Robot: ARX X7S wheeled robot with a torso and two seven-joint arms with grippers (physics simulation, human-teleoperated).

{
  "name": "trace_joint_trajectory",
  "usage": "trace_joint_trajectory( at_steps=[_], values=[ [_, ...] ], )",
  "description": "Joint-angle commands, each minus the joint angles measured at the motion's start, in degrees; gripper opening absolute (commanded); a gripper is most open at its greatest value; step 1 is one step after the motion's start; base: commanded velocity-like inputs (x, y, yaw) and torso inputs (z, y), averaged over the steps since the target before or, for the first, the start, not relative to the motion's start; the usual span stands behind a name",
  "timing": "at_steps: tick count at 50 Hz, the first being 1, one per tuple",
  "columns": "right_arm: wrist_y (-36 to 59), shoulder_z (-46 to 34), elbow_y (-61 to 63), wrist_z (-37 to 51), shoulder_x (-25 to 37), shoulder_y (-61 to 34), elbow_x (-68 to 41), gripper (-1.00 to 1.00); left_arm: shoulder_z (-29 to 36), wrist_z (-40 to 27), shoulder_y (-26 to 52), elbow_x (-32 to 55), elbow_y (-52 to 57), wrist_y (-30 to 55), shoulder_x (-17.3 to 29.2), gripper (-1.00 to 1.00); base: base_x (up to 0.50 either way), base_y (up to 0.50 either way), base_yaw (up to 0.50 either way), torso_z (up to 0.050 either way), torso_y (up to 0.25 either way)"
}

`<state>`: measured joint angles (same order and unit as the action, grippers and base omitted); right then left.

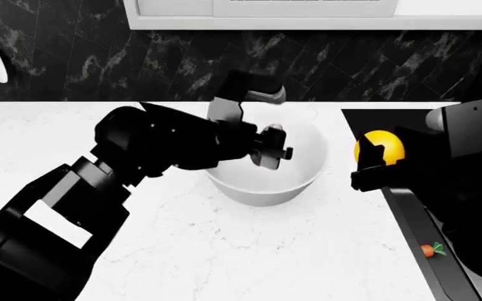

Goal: Pick the eggplants and oranges from the sink and place them in one bowl. Place the carrot in the other bowl. Then turn off the sink faucet.

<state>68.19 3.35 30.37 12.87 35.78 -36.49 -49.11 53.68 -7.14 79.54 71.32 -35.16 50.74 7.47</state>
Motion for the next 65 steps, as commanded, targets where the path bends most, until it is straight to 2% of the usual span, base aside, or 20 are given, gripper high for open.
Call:
trace_joint_trajectory(
  at_steps=[1,5,6,22,30,34,41,44,48,49,53,58,63,65],
  values=[
    [-0.52,-0.50,-0.43,-0.46,-0.06,-0.22,0.74,-1.00,0.50,0.82,-0.12,-0.26,-2.32,-0.74,-0.92,-1.00,0.00,0.00,0.00,0.000,0.000],
    [-0.68,-0.30,-0.20,-0.34,-0.09,0.23,0.57,-1.00,0.30,1.49,0.49,-0.02,-2.56,-0.74,-0.72,-1.00,0.00,0.00,0.00,0.000,0.002],
    [-0.71,-0.33,-0.20,-0.27,-0.09,0.43,0.61,-1.00,0.35,1.01,0.56,-0.20,-2.48,-0.81,-0.66,1.00,0.00,0.00,0.00,0.000,0.000],
    [-0.47,0.20,-1.17,0.28,-0.21,0.17,-0.02,-1.00,-1.08,-0.88,1.19,1.28,0.85,-0.73,1.09,1.00,0.00,0.00,0.00,0.000,0.000],
    [-0.15,-2.38,-5.15,-0.66,-0.84,-5.06,0.64,-1.00,-6.93,-7.47,2.08,6.73,11.28,0.66,8.30,1.00,0.00,0.00,0.00,0.000,0.000],
    [0.83,-5.94,-10.33,-2.23,-2.15,-11.43,1.34,-1.00,-9.79,-10.67,1.96,9.76,16.35,1.46,12.03,1.00,0.00,0.00,0.00,0.000,0.000],
    [0.57,-13.91,-21.25,-7.06,-6.11,-21.22,3.64,-1.00,-14.03,-18.33,-5.08,13.37,30.23,-0.85,19.22,1.00,0.00,0.00,0.00,0.000,0.000],
    [-2.03,-17.55,-27.59,-10.12,-7.97,-25.32,6.09,-1.00,-15.44,-21.44,-7.31,12.07,36.55,-2.68,23.18,1.00,0.00,0.00,0.00,0.000,0.000],
    [-5.86,-23.39,-40.92,-16.30,-11.91,-32.47,9.69,-1.00,-17.94,-25.58,-11.04,11.65,46.23,-3.96,30.68,1.00,0.00,0.00,0.00,0.000,0.000],
    [-6.44,-24.59,-43.93,-18.21,-13.00,-33.80,9.98,-1.00,-19.33,-26.52,-11.88,14.14,47.11,-4.32,31.66,1.00,0.00,0.00,0.00,0.000,0.000],
    [-13.66,-29.98,-57.87,-24.85,-18.00,-37.82,14.22,-1.00,-21.59,-29.32,-15.23,15.21,51.65,-5.37,36.82,1.00,0.00,0.00,0.00,0.000,0.000],
    [-23.31,-32.64,-76.13,-31.07,-23.76,-42.40,17.91,-1.00,-22.96,-31.45,-19.33,15.56,56.50,-6.90,40.60,1.00,0.00,0.00,0.00,0.000,0.000],
    [-35.64,-35.87,-101.55,-39.40,-31.91,-50.04,22.21,-1.00,-24.63,-32.11,-22.24,16.05,58.55,-8.70,43.32,1.00,0.00,0.00,0.00,0.000,0.002],
    [-37.41,-35.53,-105.18,-40.35,-33.34,-50.46,22.68,-1.00,-24.96,-31.75,-23.86,15.58,59.22,-9.52,44.25,1.00,0.00,0.00,0.00,0.005,0.000]
  ],
)
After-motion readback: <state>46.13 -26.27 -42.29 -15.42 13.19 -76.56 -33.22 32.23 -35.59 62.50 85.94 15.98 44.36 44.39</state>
